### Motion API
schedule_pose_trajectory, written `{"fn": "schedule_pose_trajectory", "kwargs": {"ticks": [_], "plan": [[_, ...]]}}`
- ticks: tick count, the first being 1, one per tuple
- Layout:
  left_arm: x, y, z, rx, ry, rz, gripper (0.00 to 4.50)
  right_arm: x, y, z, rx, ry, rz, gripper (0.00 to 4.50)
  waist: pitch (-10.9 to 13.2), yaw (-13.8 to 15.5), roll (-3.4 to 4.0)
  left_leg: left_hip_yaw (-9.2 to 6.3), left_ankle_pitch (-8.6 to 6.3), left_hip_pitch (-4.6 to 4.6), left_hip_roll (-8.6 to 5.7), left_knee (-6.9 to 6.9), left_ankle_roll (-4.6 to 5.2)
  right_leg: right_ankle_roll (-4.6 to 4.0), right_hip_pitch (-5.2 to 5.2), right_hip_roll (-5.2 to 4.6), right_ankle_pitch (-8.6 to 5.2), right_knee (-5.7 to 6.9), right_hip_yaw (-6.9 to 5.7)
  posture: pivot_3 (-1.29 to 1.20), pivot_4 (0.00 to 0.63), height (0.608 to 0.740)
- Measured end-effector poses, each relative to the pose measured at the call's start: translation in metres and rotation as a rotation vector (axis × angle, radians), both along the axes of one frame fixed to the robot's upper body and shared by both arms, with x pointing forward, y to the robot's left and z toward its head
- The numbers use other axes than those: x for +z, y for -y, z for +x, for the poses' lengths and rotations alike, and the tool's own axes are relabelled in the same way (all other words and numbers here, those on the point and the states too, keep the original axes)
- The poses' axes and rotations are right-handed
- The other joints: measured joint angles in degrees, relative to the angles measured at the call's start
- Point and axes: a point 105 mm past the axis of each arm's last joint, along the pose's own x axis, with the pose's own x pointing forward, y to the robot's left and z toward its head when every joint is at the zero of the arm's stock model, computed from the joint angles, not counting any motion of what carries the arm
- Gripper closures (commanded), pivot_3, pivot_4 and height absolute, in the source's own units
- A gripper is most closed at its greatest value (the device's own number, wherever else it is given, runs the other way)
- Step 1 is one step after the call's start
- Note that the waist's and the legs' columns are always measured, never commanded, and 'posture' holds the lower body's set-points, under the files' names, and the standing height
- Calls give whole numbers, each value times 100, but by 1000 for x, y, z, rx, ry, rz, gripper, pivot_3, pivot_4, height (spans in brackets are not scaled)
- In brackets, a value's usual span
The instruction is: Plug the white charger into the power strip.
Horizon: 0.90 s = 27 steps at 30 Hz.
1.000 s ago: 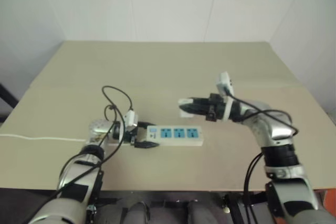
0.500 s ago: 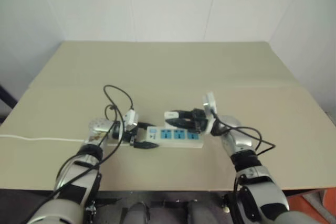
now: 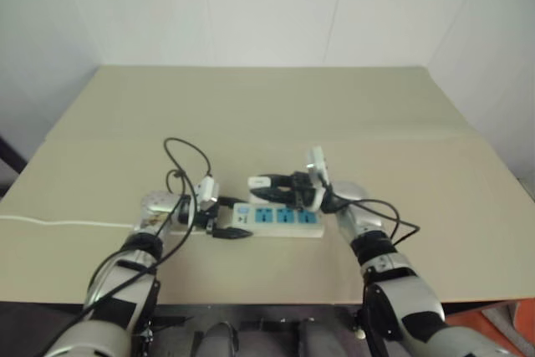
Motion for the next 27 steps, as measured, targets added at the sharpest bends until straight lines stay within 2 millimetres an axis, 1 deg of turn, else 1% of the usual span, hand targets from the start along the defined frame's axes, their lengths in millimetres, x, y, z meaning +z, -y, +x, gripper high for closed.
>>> {"fn": "schedule_pose_trajectory", "kwargs": {"ticks": [11,22,27], "plan": [[0,0,0,-1,0,0,1191,-11,6,1,-16,6,-66,2872,0,-2,0,0,0,0,0,0,0,0,-1,0,0,0,0,0,150,740],[0,0,0,0,-2,1,1191,-13,10,-3,-19,21,-77,2872,0,-4,1,0,0,3,0,0,0,0,1,0,0,1,1,0,150,740],[0,0,0,-3,-2,0,1191,-20,11,-5,-19,-2,-99,2872,0,-2,1,1,0,3,0,0,0,0,1,0,0,0,2,0,150,740]]}}
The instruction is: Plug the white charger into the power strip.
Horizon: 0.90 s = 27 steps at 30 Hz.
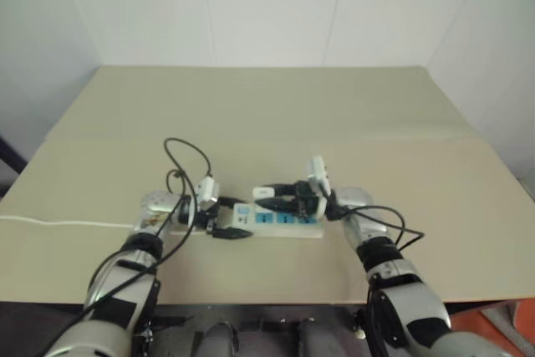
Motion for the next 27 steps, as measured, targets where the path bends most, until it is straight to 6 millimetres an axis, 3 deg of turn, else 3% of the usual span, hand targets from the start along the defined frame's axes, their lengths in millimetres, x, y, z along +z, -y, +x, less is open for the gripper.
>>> {"fn": "schedule_pose_trajectory", "kwargs": {"ticks": [27], "plan": [[-2,0,0,6,-6,-1,1191,-8,3,-4,1,90,-67,2872,0,-1,0,1,0,28,1,-2,0,0,31,0,-1,-5,1,0,150,740]]}}
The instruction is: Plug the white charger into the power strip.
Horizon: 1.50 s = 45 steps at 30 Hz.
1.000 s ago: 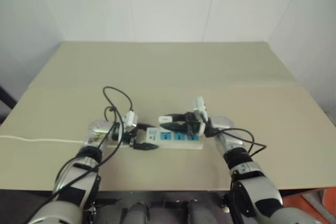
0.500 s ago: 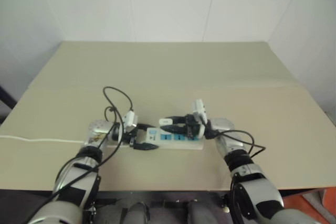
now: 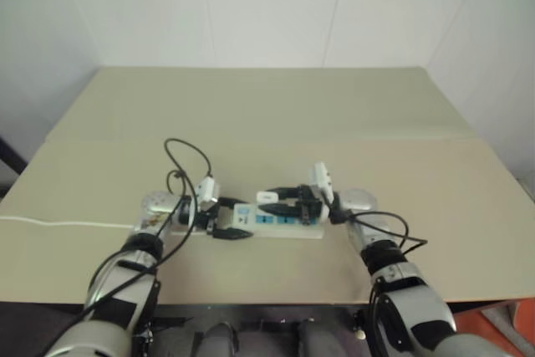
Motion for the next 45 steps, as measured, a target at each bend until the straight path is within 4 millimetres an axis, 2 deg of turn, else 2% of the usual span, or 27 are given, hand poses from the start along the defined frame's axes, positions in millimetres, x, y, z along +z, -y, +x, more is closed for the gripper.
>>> {"fn": "schedule_pose_trajectory", "kwargs": {"ticks": [5,22,25,29,32,36,39,40,45], "plan": [[-2,-1,-1,9,-12,2,1191,-4,-3,3,-18,18,-47,2872,0,-9,0,0,0,59,2,-18,0,15,60,1,-10,-27,-1,0,150,740],[-3,-3,0,17,-21,3,1191,-5,-6,5,-28,-21,-73,2872,-1,-21,0,1,0,68,4,-18,0,15,67,2,-10,-25,1,0,150,740],[-3,-3,0,18,-21,3,1191,-5,-5,7,-49,-9,-72,2295,-1,-21,0,1,0,69,4,-18,0,16,66,3,-11,-25,1,0,150,740],[-3,-2,-1,15,-20,0,1191,-3,-3,10,-76,13,-68,876,-1,-16,-1,1,0,66,4,-19,0,16,67,2,-11,-28,1,0,150,740],[-3,-2,-1,13,-19,-1,1191,-2,0,9,-76,31,-68,48,-1,-16,-1,1,0,65,4,-20,0,16,66,2,-11,-30,0,0,150,740],[-3,-1,-1,14,-23,-5,1191,-3,5,6,-57,52,-77,48,-1,-16,-1,1,0,64,4,-21,0,17,66,2,-11,-31,1,0,150,740],[-2,-1,1,22,-83,-14,165,-3,9,6,-57,55,-88,0,-1,-13,-1,1,0,65,4,-21,0,32,66,3,-20,-31,0,0,150,740],[-2,-2,2,28,-106,-20,45,-3,10,6,-57,55,-89,0,-1,-16,-1,0,0,65,4,-21,0,35,67,3,-23,-31,0,0,150,740],[15,2,5,22,-75,-80,45,-3,11,6,-57,57,-91,0,-1,-11,-1,0,0,66,4,-21,0,34,68,2,-22,-31,0,0,150,740]]}}
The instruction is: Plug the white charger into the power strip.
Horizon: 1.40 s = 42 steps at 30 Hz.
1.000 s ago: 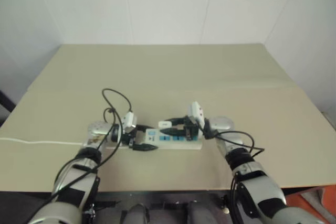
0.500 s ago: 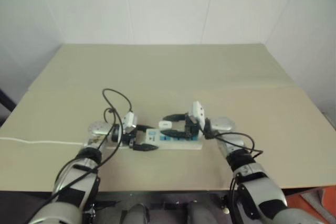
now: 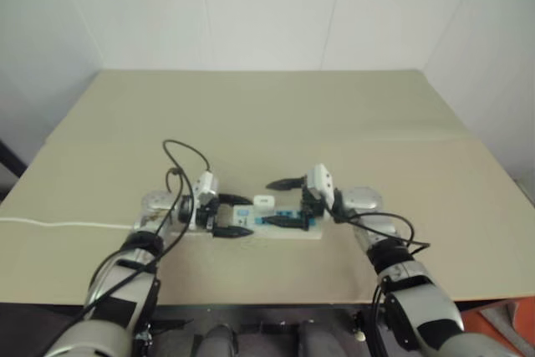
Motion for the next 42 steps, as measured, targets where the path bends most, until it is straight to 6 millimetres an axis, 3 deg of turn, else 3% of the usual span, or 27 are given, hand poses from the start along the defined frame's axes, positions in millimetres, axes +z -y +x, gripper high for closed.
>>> {"fn": "schedule_pose_trajectory", "kwargs": {"ticks": [3,5,8,10,13,17,21,32,39,42], "plan": [[16,-4,1,-3,59,-28,45,1,1,0,1,2,-2,0,0,-2,0,-1,0,-2,2,0,0,-3,-2,0,2,0,0,0,150,740],[32,-17,-3,-2,95,-39,45,3,7,-1,3,3,-10,0,5,-27,2,0,0,-9,4,-1,0,-10,-11,0,6,1,4,0,150,740],[64,-50,-17,11,122,-25,45,13,48,2,-46,-11,-59,0,41,-52,15,-1,0,-18,3,-5,0,-27,-18,-2,16,-3,4,0,150,740],[78,-64,-27,14,130,-11,45,35,75,2,-72,29,-72,0,64,-33,34,0,0,-18,3,-6,0,-21,-19,-3,11,-7,2,0,150,740],[83,-78,-41,19,127,41,45,67,108,-7,-89,109,-150,0,74,-3,39,4,0,-15,7,-16,0,-9,-21,-1,-7,-10,1,0,150,740],[80,-98,-51,74,82,106,45,88,146,-25,-122,171,-286,0,83,17,36,8,-1,-13,11,-24,0,-20,-24,1,-20,-9,-5,0,150,740],[81,-101,-56,102,102,112,45,91,159,-38,-142,130,-387,0,85,17,34,12,-1,-13,14,-23,0,-22,-25,1,-23,-10,-4,0,150,740],[73,-93,-61,88,62,75,45,85,175,-55,-209,12,-451,0,88,23,30,19,-1,-18,14,-22,0,-22,-27,0,-25,-19,0,0,150,740],[70,-86,-53,88,57,29,45,80,194,-69,-253,-65,-574,0,93,30,33,20,-1,-20,15,-22,0,-21,-23,0,-24,-33,-1,0,150,740],[67,-82,-45,114,50,10,45,84,195,-65,-298,-39,-547,0,95,17,28,20,-1,-23,14,-20,0,-14,-22,0,-19,-39,1,0,150,740]]}}
